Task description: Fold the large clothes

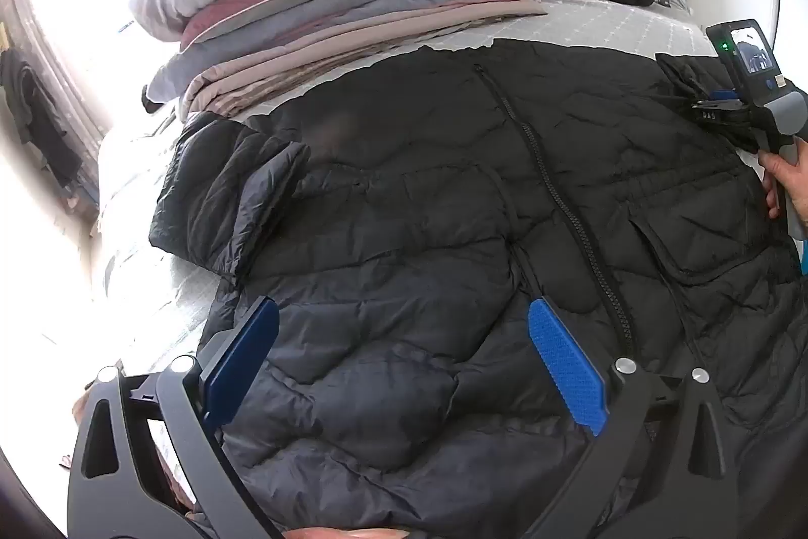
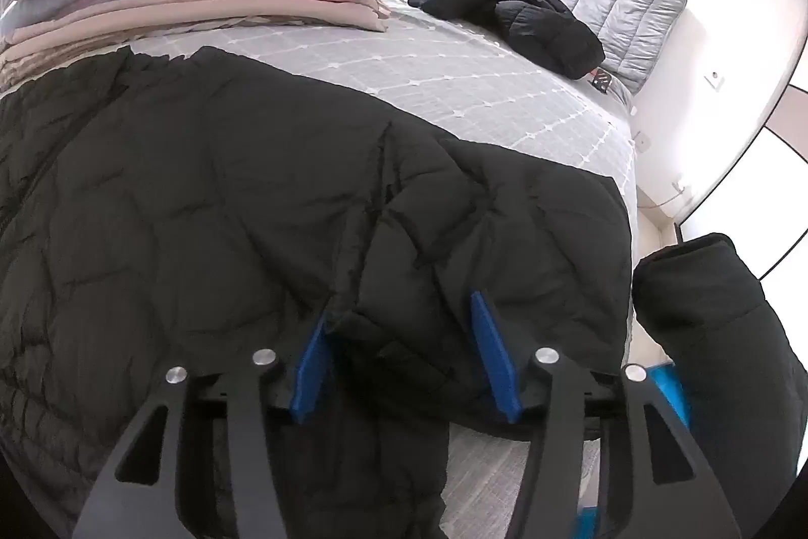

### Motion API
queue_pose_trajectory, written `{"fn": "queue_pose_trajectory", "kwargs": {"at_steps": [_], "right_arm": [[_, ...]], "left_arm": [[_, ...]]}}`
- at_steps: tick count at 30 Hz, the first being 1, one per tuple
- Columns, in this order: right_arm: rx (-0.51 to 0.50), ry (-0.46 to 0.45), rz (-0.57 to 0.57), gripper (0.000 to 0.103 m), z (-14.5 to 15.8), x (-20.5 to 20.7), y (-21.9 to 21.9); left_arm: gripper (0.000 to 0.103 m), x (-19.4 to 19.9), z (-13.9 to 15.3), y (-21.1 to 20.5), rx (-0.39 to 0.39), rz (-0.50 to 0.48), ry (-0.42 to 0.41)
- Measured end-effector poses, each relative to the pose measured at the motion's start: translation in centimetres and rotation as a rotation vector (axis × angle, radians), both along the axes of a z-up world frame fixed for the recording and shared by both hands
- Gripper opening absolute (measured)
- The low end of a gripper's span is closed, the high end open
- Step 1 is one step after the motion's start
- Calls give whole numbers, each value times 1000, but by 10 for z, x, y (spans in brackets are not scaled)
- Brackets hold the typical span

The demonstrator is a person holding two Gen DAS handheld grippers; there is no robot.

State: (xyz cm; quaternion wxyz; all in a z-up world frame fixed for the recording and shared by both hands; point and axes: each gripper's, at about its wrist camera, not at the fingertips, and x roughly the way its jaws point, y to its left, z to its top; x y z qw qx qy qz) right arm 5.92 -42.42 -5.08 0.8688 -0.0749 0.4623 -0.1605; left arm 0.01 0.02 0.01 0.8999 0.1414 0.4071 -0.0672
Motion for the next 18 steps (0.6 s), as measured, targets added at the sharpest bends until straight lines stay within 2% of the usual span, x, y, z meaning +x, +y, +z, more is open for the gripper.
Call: {"fn": "queue_pose_trajectory", "kwargs": {"at_steps": [6,18], "right_arm": [[9,-9,-5,58,3,-2,-3],[-11,-1,4,59,0,-2,6]], "left_arm": [[96,0,0,0,0,-1,2],[96,0,0,0,2,-1,1]]}}
